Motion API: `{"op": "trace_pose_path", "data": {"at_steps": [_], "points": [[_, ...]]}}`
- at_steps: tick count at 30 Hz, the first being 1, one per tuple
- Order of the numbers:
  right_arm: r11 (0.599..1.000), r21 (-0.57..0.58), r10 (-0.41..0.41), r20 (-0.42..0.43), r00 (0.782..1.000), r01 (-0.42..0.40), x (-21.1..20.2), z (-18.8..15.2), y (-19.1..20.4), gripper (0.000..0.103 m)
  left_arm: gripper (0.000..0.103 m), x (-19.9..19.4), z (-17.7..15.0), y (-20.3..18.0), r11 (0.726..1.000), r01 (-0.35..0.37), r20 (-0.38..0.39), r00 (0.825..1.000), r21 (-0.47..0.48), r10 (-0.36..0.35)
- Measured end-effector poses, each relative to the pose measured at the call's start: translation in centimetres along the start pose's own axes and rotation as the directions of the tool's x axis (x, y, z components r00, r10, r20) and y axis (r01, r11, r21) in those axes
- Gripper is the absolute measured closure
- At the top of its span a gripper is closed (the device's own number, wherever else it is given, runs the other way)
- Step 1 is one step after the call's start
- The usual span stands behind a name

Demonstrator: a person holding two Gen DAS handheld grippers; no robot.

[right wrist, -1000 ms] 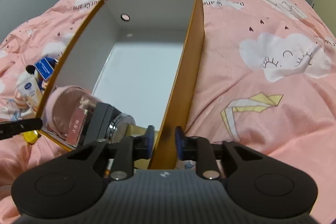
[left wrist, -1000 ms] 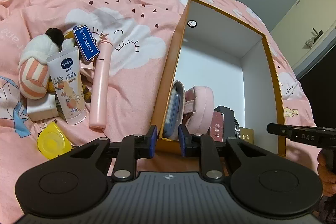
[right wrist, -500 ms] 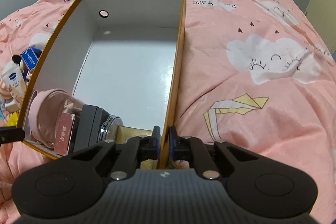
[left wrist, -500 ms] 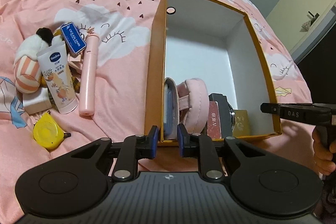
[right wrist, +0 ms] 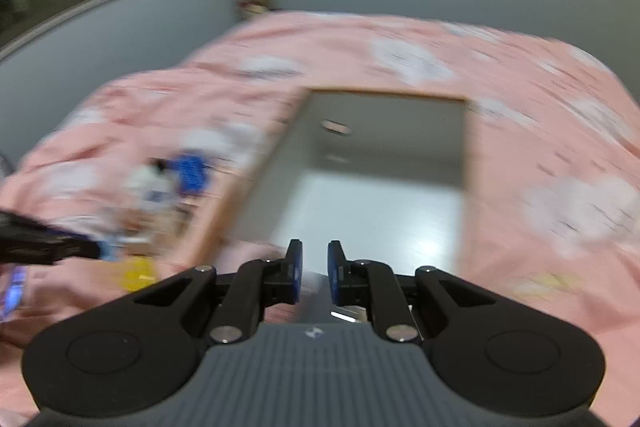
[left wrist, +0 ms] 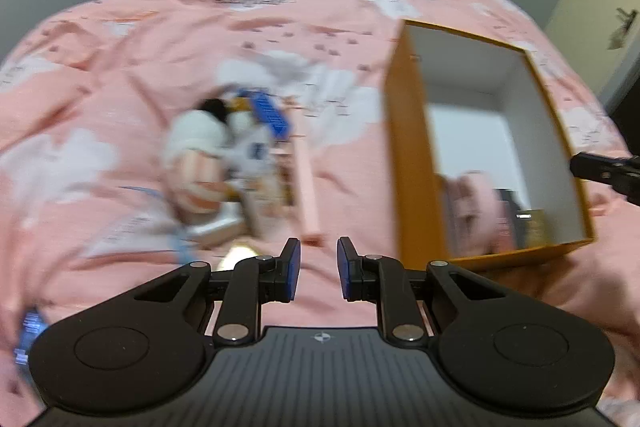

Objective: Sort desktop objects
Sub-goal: 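Move the left tool to the white charger while the right tool reaches the yellow tape measure, then grasp the white charger with the left tool while the right tool grasps the yellow tape measure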

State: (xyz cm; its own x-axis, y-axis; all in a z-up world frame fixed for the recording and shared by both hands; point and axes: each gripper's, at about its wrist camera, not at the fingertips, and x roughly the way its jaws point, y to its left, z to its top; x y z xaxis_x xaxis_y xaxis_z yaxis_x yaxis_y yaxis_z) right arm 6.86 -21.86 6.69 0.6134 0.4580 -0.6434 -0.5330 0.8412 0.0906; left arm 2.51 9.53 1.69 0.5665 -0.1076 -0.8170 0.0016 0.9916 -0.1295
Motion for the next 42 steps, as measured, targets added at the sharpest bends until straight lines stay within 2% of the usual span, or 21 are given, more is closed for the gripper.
{"op": "trace_pose_path", "data": {"at_steps": [2, 4, 7, 10, 11, 13, 14, 15, 20, 24, 27, 32, 38, 42], "points": [[0.994, -0.028, 0.109, -0.005, 0.994, -0.109, 0.9, 0.7, 2.5, 0.088, 0.081, 0.0, 0.3, 1.6, 1.000, -0.013, -0.014, 1.000, -0.018, 0.012], [0.977, -0.055, 0.202, -0.044, 0.978, -0.204, 2.6, 1.1, 5.2, 0.088, 0.081, 0.3, 0.6, 3.2, 0.999, -0.008, -0.030, 1.000, -0.043, 0.007], [0.954, -0.113, 0.268, -0.093, 0.959, -0.277, 5.5, 1.1, 8.9, 0.088, 0.077, 0.9, 1.1, 4.8, 0.999, 0.005, -0.045, 0.999, -0.046, -0.007], [0.944, -0.115, 0.290, -0.160, 0.944, -0.309, 9.0, 1.0, 12.1, 0.083, 0.072, 2.2, 1.6, 5.9, 1.000, -0.007, -0.067, 0.998, -0.028, 0.005], [0.943, -0.105, 0.294, -0.173, 0.940, -0.314, 10.0, 0.9, 12.9, 0.074, 0.070, 2.7, 1.7, 6.2, 1.000, -0.009, -0.075, 0.997, -0.023, 0.007], [0.946, -0.095, 0.288, -0.197, 0.937, -0.310, 12.0, 0.6, 14.4, 0.067, 0.061, 3.7, 2.0, 6.9, 1.000, -0.005, -0.090, 0.996, -0.021, 0.003], [0.949, -0.088, 0.281, -0.208, 0.937, -0.304, 12.8, 0.4, 15.0, 0.067, 0.049, 4.3, 2.2, 7.2, 1.000, -0.005, -0.098, 0.995, -0.027, 0.003], [0.950, -0.079, 0.278, -0.226, 0.934, -0.303, 13.6, 0.1, 15.5, 0.067, 0.048, 4.9, 2.3, 7.6, 1.000, -0.003, -0.102, 0.995, -0.030, 0.000], [0.955, -0.032, 0.270, -0.309, 0.912, -0.294, 17.5, -1.3, 16.7, 0.067, 0.048, 7.6, 2.8, 9.2, 0.998, 0.009, -0.148, 0.989, -0.054, -0.017], [0.958, 0.077, 0.286, -0.369, 0.884, -0.278, 20.4, -2.0, 16.1, 0.067, 0.048, 9.8, 3.0, 10.8, 0.991, 0.026, -0.178, 0.983, -0.129, -0.049], [0.955, 0.111, 0.297, -0.394, 0.869, -0.276, 21.8, -2.4, 15.9, 0.067, 0.048, 11.0, 3.3, 11.6, 0.986, 0.029, -0.190, 0.980, -0.165, -0.060], [0.952, 0.147, 0.307, -0.435, 0.847, -0.270, 23.8, -3.0, 15.7, 0.066, 0.048, 13.0, 3.4, 12.5, 0.980, 0.002, -0.230, 0.972, -0.200, -0.048], [0.933, 0.204, 0.359, -0.452, 0.816, -0.297, 25.2, -3.7, 15.5, 0.053, 0.039, 14.6, 3.2, 13.1, 0.972, 0.037, -0.249, 0.964, -0.232, -0.097], [0.915, 0.257, 0.399, -0.462, 0.792, -0.312, 26.3, -4.1, 15.1, 0.051, 0.030, 16.0, 3.3, 13.3, 0.967, 0.063, -0.275, 0.952, -0.248, -0.132]]}}
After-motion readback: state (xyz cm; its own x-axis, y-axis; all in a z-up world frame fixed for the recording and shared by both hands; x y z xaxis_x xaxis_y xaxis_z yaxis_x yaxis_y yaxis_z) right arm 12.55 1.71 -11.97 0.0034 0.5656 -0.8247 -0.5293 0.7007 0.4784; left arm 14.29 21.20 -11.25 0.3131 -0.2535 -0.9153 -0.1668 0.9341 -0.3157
